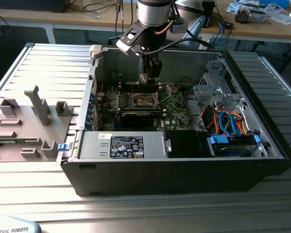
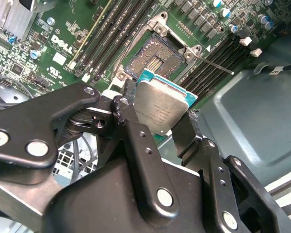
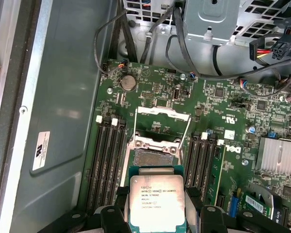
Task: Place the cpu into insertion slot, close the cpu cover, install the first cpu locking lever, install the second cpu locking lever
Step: 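Place the cpu into insertion slot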
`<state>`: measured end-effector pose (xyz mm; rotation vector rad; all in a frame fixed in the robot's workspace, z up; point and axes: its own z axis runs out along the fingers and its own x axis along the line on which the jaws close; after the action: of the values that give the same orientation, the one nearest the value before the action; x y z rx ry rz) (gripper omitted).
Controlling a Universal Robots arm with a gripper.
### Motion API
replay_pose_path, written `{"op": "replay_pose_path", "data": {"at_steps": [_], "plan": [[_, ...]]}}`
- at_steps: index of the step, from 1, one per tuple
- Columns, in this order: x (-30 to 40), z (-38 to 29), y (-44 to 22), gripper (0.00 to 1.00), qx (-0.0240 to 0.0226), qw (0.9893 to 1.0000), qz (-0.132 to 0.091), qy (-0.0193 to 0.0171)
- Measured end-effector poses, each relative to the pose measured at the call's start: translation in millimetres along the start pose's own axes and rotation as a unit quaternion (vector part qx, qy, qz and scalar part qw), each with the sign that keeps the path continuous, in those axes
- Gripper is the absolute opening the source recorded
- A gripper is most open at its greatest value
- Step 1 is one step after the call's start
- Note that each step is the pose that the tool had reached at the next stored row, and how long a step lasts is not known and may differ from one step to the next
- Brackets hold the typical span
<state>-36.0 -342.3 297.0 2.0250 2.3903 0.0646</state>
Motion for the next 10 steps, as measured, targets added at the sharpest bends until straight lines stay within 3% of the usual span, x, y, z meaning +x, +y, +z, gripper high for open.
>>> {"op": "replay_pose_path", "data": {"at_steps": [10], "plan": [[0.0,0.0,0.0,0.54,-0.0001,1.0000,0.004,-0.0002]]}}
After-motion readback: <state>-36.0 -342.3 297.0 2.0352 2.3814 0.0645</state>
